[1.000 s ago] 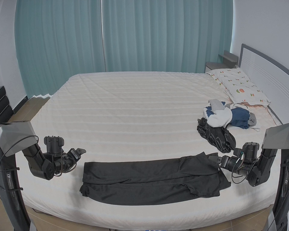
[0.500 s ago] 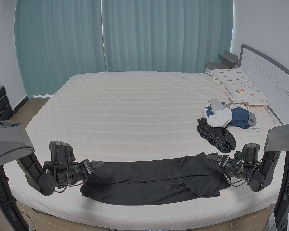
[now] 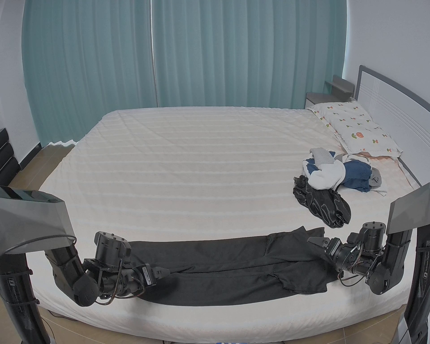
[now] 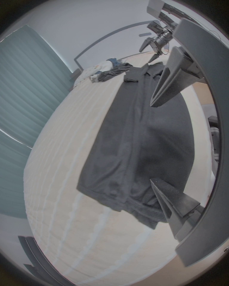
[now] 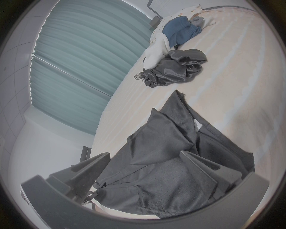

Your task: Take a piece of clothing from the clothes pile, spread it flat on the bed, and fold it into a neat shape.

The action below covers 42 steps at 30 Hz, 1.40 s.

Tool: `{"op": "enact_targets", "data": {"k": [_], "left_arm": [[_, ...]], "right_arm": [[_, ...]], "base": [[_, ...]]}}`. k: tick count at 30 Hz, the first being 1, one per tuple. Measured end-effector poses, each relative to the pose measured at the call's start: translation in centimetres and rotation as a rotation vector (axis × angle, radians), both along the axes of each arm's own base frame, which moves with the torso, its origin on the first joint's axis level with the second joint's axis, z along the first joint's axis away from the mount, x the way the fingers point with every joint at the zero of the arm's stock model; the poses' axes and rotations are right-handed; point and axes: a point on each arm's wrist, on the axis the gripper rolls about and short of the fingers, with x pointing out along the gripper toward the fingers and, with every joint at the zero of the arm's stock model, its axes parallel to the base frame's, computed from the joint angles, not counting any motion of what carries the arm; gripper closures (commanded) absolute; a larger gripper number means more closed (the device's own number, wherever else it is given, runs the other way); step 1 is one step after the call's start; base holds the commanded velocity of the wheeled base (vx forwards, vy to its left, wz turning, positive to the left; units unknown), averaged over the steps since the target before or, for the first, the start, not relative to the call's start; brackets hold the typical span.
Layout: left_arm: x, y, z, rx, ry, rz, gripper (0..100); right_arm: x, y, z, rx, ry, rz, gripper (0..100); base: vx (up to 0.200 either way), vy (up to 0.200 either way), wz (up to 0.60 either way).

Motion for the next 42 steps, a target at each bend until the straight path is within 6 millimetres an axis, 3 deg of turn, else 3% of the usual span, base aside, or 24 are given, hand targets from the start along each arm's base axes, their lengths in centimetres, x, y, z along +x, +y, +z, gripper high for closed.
{"op": "enact_targets", "data": {"k": [19,25,32,37,42], "left_arm": [[-1.7,1.6,-1.9,0.237,0.088,-0.027,0],[-1.3,2.5,-0.5,0.231,0.059,0.019,0],[0.3,3.6,2.7,0.148,-0.057,0.134,0],[1.0,3.5,4.1,0.066,-0.1,0.201,0],[1.4,2.4,4.0,0.029,-0.091,0.202,0]], "right_arm": [[-0.8,-0.1,-1.1,-0.005,0.058,-0.001,0],[-0.9,-0.1,-1.1,-0.006,0.061,-0.001,0],[-1.0,-0.1,-1.0,-0.006,0.059,0.0,0],[-1.1,-0.1,-1.0,-0.006,0.054,0.001,0],[-1.4,0.2,-1.0,-0.009,0.061,0.008,0]], "base": [[0.0,0.0,0.0],[0.0,0.0,0.0],[0.0,0.0,0.0],[0.0,0.0,0.0],[0.0,0.0,0.0]]}}
